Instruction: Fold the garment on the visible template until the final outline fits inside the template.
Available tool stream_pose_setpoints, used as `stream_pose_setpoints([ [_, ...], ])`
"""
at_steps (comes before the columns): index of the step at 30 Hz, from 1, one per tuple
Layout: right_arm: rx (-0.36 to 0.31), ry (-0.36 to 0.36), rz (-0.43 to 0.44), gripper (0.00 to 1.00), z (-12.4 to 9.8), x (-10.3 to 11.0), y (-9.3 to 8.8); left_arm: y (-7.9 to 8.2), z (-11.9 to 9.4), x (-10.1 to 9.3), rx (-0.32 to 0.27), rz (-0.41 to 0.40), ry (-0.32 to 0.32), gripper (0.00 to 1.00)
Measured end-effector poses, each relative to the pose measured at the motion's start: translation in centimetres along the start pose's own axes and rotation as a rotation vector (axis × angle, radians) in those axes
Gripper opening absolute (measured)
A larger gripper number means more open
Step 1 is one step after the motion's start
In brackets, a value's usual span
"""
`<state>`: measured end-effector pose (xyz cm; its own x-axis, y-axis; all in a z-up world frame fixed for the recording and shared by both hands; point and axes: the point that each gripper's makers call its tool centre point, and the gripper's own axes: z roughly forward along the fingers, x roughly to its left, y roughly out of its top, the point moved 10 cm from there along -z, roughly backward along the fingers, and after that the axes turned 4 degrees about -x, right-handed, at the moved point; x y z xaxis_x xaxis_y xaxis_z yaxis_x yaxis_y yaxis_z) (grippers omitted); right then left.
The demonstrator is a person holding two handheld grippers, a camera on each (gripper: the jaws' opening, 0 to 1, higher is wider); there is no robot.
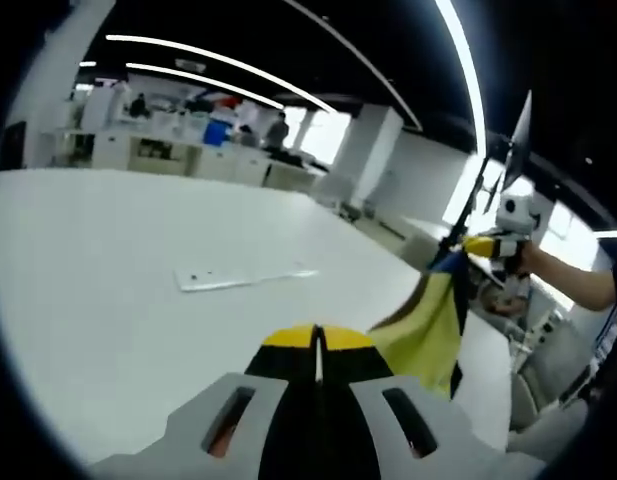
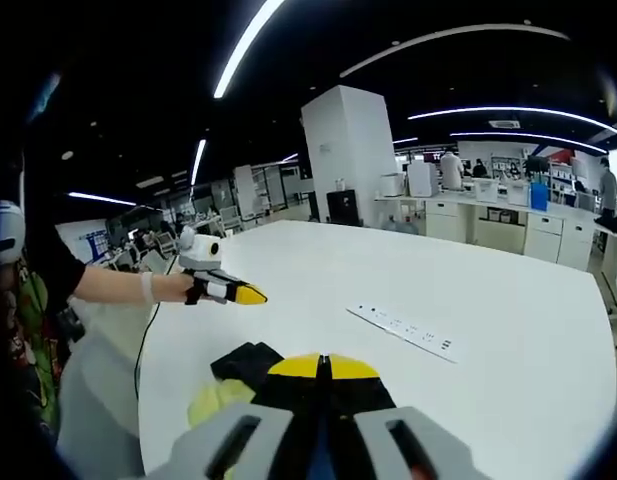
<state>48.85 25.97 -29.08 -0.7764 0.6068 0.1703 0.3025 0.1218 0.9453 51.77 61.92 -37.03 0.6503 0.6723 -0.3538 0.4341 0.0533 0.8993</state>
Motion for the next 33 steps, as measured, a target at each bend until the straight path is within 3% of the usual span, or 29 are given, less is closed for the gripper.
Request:
stream_pose_setpoints([
  [7, -0.009, 0.008, 0.014, 0.00, -0.5, 0.5, -0.5, -3.2, 3.0, 0.5, 0.130, 0.044, 0.009, 0.00],
  [13, -0.003, 0.007, 0.025, 0.00, -1.0, 0.4, -1.1, -5.3, 5.2, 0.2, 0.173, 0.075, -0.009, 0.00],
  [14, -0.002, 0.006, 0.027, 0.00, -1.2, 0.2, -1.2, -5.7, 5.5, 0.1, 0.205, 0.100, -0.005, 0.03],
  [16, -0.002, 0.004, 0.033, 0.00, -1.3, 0.1, -1.3, -6.1, 5.8, -0.1, 0.203, 0.106, -0.013, 0.09],
  [21, -0.002, -0.002, 0.043, 0.00, -1.4, -0.1, -1.9, -7.2, 6.6, -0.4, 0.262, 0.111, -0.045, 0.14],
  [27, 0.000, -0.010, 0.053, 0.00, -1.7, -0.1, -2.3, -8.3, 7.3, -0.7, 0.306, 0.099, -0.073, 0.09],
  [30, 0.004, -0.016, 0.057, 0.00, -1.8, -0.3, -2.4, -8.7, 7.4, -0.5, 0.314, 0.101, -0.056, 0.08],
  [33, 0.006, -0.017, 0.062, 0.00, -2.0, -0.2, -2.6, -8.8, 7.3, -0.5, 0.319, 0.091, -0.048, 0.00],
])
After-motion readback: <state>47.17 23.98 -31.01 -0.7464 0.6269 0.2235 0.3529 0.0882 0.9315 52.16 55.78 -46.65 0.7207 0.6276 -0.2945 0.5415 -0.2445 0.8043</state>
